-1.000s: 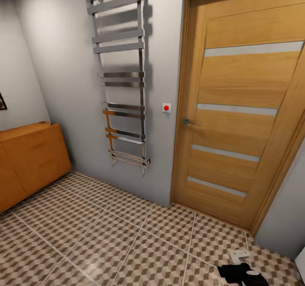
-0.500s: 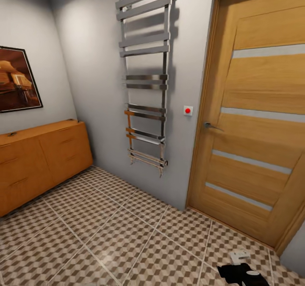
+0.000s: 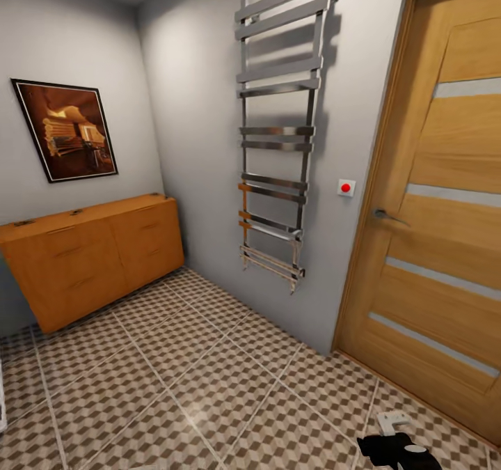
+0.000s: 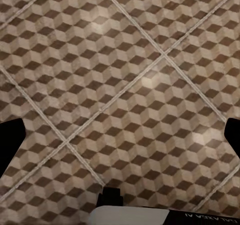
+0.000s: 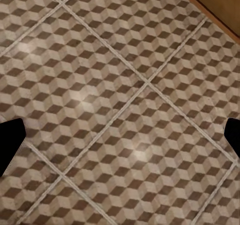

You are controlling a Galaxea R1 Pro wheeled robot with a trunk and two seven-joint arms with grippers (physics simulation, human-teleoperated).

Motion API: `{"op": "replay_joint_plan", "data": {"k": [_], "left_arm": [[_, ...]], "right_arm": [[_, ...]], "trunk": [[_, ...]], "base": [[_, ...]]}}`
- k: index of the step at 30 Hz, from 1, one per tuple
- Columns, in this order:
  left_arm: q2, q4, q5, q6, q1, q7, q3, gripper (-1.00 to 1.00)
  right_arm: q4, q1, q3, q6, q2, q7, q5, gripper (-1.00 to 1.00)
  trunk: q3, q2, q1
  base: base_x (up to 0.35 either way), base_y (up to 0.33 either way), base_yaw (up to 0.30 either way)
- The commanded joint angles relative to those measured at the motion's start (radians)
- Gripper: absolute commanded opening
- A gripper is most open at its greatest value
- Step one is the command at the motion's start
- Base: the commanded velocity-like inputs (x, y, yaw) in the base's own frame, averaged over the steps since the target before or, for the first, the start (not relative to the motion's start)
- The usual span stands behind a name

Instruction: Take the four mousetraps from the cabinet in the bathroom and place them on the bathroom floor. Make sure all four end up on the same floor surface, and ensure that at least two of them are either under or directly next to the same bathroom sink.

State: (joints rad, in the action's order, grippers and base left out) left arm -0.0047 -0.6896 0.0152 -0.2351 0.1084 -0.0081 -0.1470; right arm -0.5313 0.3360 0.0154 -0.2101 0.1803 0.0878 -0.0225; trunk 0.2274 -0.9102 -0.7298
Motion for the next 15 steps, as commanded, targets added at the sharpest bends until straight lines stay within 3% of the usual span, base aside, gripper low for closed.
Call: {"op": "replay_joint_plan", "data": {"k": [1,15], "left_arm": [[0.0,-0.002,0.002,-0.006,0.001,0.0,-0.002,1.0],[-0.001,-0.001,0.002,-0.006,0.001,0.0,-0.002,1.0]], "right_arm": [[-0.003,0.0,0.002,-0.006,0.001,0.003,-0.003,1.0],[-0.003,0.0,0.002,-0.006,0.001,0.003,-0.003,1.0]], "trunk": [[-0.002,0.006,0.004],[-0.046,0.104,0.057]], "base": [[0.0,0.0,0.299],[0.0,0.0,0.299]]}}
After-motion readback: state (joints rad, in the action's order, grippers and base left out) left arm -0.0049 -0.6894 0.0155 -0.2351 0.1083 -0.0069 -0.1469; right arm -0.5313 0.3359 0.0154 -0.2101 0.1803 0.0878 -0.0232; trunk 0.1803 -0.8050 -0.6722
